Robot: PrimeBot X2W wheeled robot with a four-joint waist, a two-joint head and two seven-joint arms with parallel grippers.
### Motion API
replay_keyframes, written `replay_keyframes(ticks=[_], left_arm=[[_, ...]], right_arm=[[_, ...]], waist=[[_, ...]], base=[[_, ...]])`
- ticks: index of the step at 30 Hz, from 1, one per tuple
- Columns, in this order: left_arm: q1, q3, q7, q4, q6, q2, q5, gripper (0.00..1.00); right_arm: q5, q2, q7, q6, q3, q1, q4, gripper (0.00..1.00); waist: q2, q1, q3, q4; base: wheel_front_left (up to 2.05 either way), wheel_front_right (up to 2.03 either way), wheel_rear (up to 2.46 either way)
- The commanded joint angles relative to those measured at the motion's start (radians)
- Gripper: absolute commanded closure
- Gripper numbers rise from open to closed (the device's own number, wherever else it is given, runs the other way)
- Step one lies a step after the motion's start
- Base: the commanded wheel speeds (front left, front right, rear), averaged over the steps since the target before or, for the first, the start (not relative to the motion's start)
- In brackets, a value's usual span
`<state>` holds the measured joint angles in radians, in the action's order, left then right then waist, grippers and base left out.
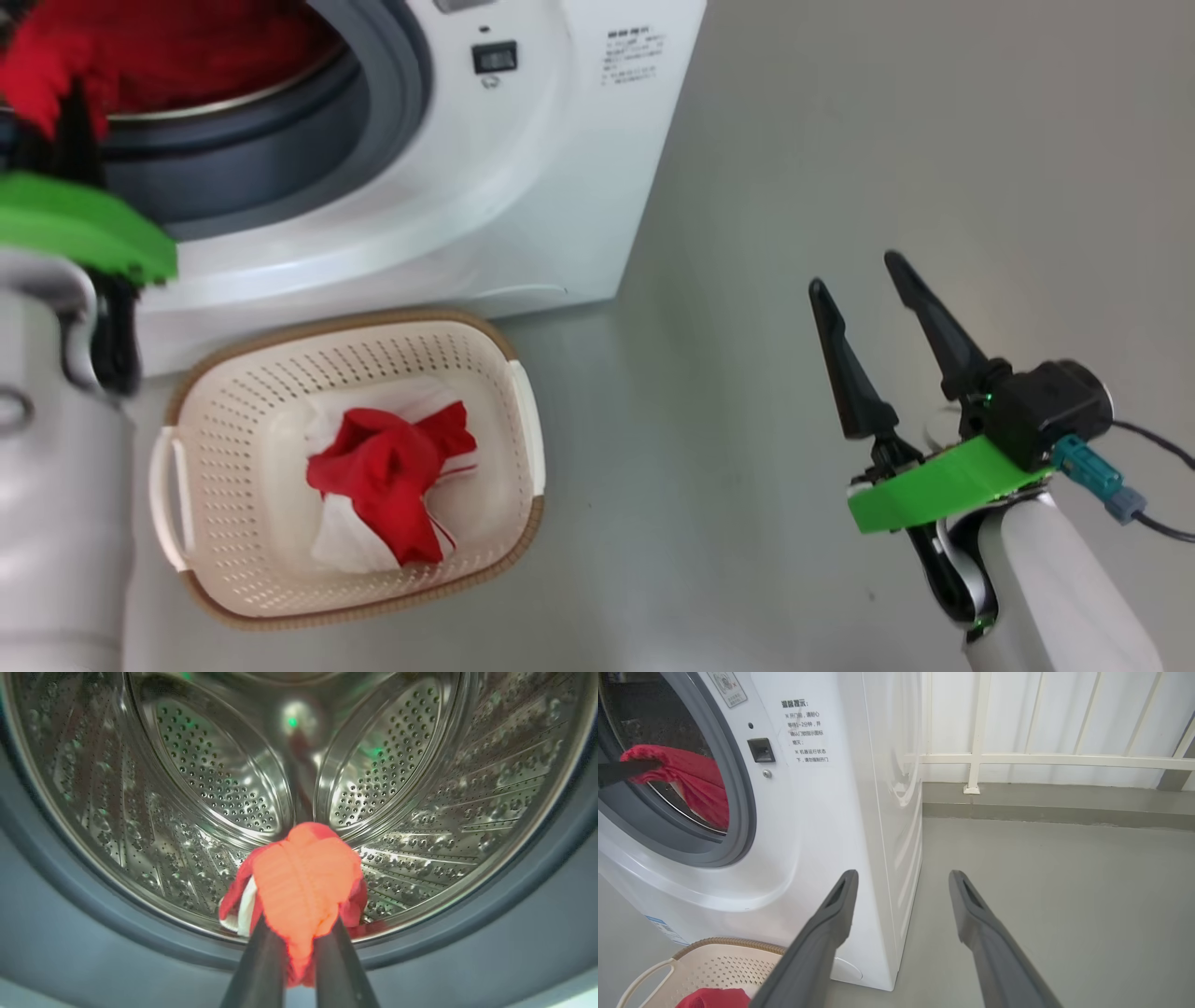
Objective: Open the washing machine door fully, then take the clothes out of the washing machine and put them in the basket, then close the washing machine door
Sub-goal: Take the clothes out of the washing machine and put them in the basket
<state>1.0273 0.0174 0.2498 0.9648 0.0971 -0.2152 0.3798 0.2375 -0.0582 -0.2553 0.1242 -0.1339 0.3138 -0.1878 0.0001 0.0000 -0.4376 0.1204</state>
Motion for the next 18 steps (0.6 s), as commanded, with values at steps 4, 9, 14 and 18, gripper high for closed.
replay_keyframes(ticks=[4,9,14,18], left_arm=[[-0.159,0.064,0.012,-0.206,-0.006,-0.022,-0.021,1.00],[-0.330,0.111,0.012,-0.393,-0.015,0.015,-0.059,1.00],[-0.445,0.130,0.012,-0.523,-0.022,0.053,-0.084,1.00],[-0.517,0.138,0.012,-0.618,-0.030,0.076,-0.101,1.00]], right_arm=[[0.009,0.004,-0.006,0.007,-0.015,-0.036,0.010,0.00],[0.017,0.005,-0.006,0.007,-0.024,-0.057,-0.001,0.00],[0.024,0.006,-0.006,0.007,-0.028,-0.082,-0.013,0.00],[0.027,0.007,-0.006,0.007,-0.031,-0.103,-0.020,0.00]], waist=[[-0.0001,0.0000,0.075,-0.031],[-0.0001,0.0000,0.144,-0.035],[-0.0001,0.0000,0.198,-0.032],[-0.0001,0.0000,0.236,-0.031]], base=[[0.00,0.00,0.00],[0.00,0.00,0.00],[0.00,0.00,0.00],[0.00,0.00,0.00]])
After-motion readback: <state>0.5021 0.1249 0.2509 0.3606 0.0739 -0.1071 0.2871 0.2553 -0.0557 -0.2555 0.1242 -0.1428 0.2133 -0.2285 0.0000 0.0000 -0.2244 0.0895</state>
